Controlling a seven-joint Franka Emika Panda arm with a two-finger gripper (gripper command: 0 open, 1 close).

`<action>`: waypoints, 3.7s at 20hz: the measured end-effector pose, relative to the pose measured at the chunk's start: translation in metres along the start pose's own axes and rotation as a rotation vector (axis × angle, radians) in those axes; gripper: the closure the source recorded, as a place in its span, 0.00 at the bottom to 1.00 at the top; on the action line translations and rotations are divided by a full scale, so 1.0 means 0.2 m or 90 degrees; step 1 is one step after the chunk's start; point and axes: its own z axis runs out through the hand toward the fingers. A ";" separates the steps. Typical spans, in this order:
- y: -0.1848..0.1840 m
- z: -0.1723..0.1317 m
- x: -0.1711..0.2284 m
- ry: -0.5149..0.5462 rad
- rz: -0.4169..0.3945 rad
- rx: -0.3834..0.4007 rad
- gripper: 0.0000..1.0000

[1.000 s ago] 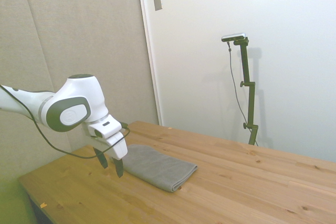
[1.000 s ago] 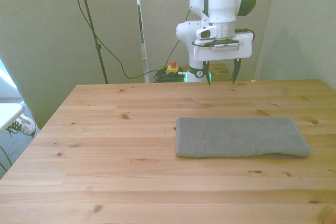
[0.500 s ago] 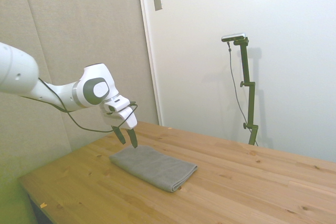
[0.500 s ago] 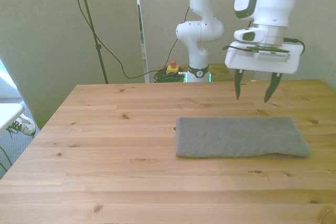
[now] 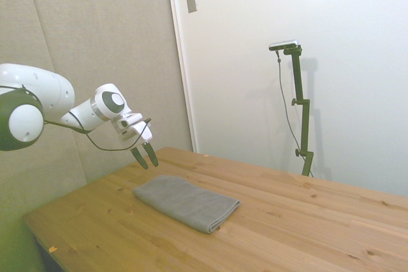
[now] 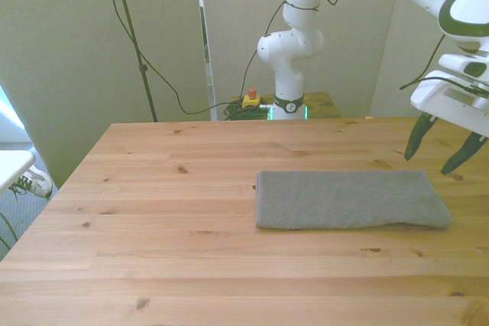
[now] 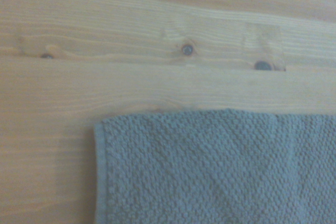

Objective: Fold the towel

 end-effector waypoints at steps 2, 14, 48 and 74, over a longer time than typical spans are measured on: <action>-0.09 0.06 -0.07 0.007 -0.006 -0.020 0.00; -0.36 0.14 -0.37 0.075 -0.001 -0.122 0.00; -0.27 0.35 -0.23 0.089 -0.008 -0.132 1.00; 0.54 0.00 0.54 0.041 0.120 0.036 1.00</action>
